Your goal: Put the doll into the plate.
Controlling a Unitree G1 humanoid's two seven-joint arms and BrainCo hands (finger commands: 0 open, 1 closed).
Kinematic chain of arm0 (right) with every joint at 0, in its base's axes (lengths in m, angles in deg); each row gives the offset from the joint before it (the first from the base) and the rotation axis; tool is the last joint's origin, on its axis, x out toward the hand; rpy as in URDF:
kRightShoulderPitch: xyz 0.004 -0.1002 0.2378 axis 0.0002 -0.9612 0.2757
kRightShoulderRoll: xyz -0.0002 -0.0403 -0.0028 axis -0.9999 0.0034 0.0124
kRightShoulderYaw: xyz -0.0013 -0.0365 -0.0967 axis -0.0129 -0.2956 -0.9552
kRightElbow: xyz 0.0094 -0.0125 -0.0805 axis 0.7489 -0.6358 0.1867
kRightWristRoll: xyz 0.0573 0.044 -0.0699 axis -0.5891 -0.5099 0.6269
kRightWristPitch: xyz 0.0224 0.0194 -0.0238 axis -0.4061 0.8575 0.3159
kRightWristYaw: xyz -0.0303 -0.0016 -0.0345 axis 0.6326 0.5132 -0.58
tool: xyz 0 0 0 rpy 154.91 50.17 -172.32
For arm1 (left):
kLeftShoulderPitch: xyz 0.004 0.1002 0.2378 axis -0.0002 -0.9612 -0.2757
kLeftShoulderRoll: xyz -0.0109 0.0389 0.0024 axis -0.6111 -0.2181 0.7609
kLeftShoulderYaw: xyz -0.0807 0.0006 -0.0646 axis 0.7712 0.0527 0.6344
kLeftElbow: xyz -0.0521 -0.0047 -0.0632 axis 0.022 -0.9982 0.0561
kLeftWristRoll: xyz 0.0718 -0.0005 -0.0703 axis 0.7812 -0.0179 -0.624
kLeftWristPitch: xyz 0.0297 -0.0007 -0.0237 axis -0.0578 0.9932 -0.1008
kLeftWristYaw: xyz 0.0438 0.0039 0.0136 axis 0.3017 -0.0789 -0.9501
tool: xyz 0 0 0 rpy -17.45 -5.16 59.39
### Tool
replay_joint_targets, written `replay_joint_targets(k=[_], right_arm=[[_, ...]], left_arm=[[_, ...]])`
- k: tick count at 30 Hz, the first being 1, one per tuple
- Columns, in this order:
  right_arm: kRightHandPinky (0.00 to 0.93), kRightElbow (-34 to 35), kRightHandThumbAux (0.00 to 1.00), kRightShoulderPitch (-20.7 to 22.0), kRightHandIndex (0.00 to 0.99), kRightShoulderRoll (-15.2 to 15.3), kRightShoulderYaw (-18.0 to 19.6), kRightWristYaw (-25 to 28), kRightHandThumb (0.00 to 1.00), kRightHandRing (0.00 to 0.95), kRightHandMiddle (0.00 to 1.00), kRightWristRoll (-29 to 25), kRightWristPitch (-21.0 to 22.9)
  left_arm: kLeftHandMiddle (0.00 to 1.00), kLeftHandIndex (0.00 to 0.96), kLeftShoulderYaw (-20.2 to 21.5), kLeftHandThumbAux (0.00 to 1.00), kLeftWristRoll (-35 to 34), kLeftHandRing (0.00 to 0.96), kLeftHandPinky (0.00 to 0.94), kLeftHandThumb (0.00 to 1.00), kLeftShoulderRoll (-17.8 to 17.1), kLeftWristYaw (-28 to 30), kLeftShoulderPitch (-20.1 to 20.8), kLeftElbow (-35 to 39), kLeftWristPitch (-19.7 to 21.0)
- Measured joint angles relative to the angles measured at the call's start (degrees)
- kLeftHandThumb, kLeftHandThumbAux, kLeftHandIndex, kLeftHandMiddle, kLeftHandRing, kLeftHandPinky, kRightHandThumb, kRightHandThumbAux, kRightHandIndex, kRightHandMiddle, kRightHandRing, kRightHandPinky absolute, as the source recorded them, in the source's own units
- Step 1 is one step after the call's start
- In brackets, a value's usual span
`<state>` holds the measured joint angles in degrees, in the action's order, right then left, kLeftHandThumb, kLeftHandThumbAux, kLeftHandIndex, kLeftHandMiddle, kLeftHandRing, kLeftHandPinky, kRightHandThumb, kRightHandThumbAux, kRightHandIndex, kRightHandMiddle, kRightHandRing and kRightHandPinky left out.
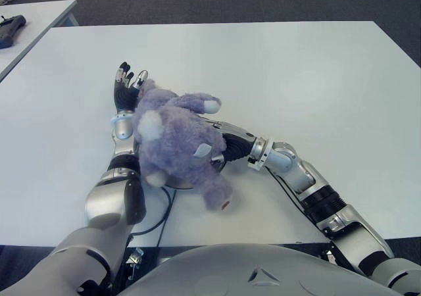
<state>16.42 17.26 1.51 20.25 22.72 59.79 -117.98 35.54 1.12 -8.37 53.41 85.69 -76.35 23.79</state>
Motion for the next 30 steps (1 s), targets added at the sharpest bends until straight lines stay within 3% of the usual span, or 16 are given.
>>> replay_joint_targets(k=[22,30], right_arm=[[0.0,1.4,0.292,-0.3,0.0,0.1,0.2,0.6,0.246,0.0,0.0,-0.1,1.1],[0.0,1.2,0.324,-0.2,0.0,-0.1,1.4,1.8,0.238,0.0,0.0,-3.4,1.1]], left_arm=[[0.058,0.012,-0.2,0.551,0.1,0.057,0.074,0.0,0.0,0.0,0.0,0.0,0.0],[0.061,0.013,-0.3,0.601,0.0,0.054,0.068,0.0,0.0,0.0,0.0,0.0,-0.1]])
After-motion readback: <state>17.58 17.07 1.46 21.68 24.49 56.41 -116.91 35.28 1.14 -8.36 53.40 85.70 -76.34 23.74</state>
